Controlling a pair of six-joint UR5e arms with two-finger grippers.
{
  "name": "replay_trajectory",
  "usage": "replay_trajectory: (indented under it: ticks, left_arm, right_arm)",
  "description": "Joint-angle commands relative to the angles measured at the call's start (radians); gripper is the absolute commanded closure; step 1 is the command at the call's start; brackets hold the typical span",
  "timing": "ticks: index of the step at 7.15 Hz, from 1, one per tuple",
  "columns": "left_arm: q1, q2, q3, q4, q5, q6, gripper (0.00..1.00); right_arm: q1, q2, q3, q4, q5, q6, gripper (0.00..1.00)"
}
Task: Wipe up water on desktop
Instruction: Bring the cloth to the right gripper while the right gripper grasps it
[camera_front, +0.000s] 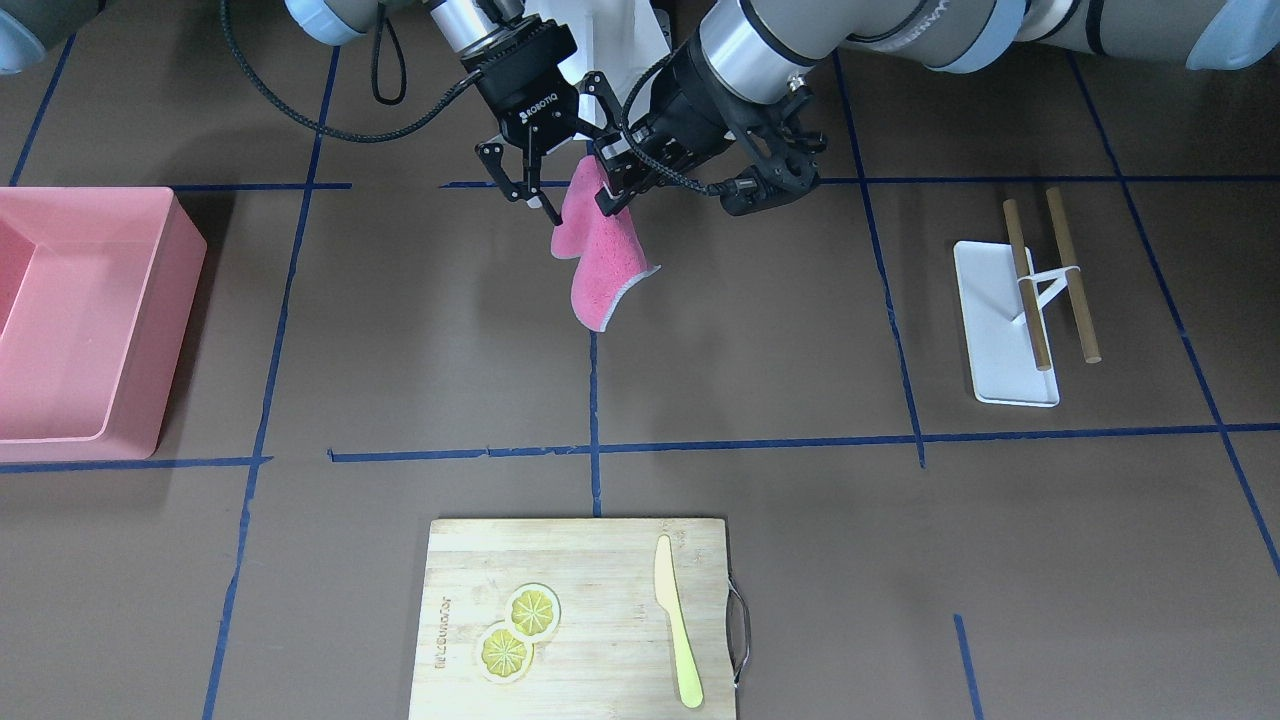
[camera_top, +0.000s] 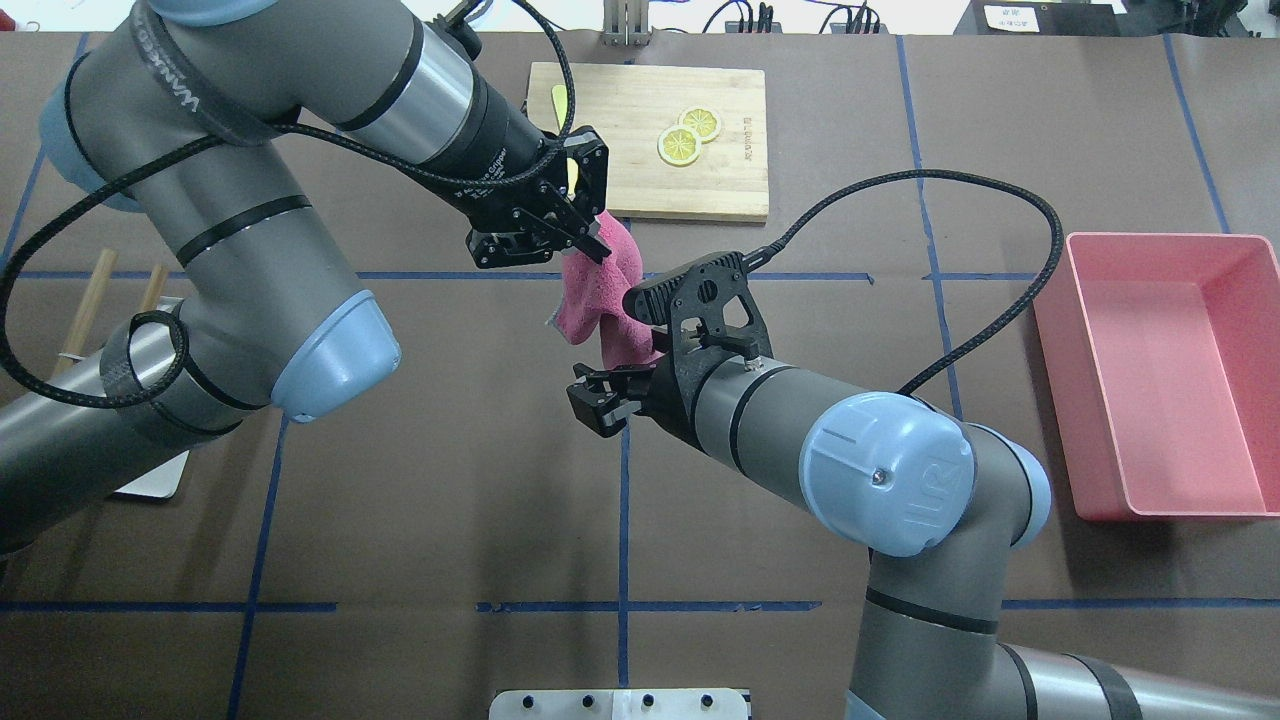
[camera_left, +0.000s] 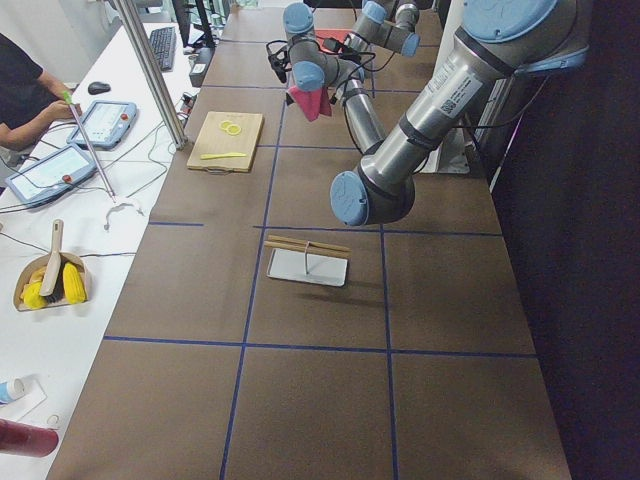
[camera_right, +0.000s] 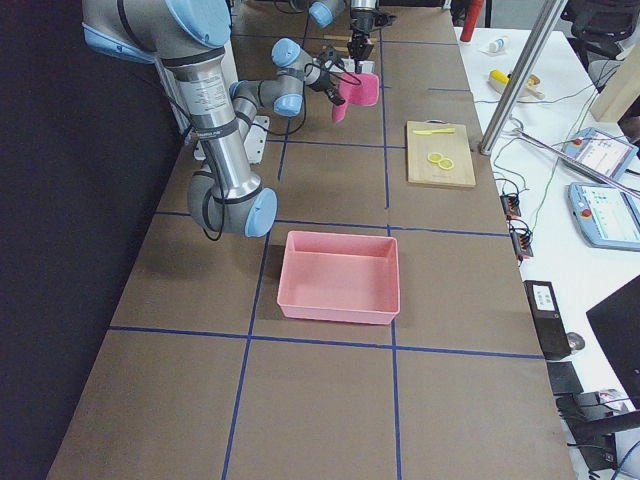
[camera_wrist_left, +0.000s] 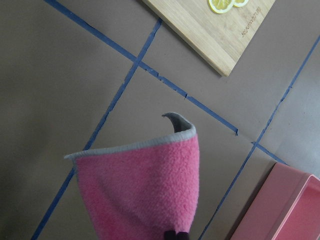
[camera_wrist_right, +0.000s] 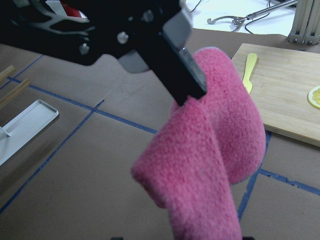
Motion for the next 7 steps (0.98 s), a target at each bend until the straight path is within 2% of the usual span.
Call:
replay_trajectory:
  ticks: [1, 2, 6, 7]
  left_arm:
    - [0.000, 0.001, 0.007, 0.000, 0.000, 0.000, 1.00]
    - [0.000, 0.001, 0.008, 0.000, 0.000, 0.000, 1.00]
    - [0.000, 0.001, 0.011, -0.002, -0.001, 0.009, 1.00]
    - [0.000, 0.002, 0.008, -0.003, -0.001, 0.013, 0.89]
  right_arm:
    - [-0.002, 0.000, 0.003, 0.002, 0.003, 0.002, 0.96]
    - [-0.003, 0.002, 0.003, 0.002, 0.001, 0.011, 1.00]
    - [-0.003, 0.002, 0.003, 0.004, 0.000, 0.014, 1.00]
    - [-0.003, 0.002, 0.003, 0.004, 0.000, 0.014, 1.00]
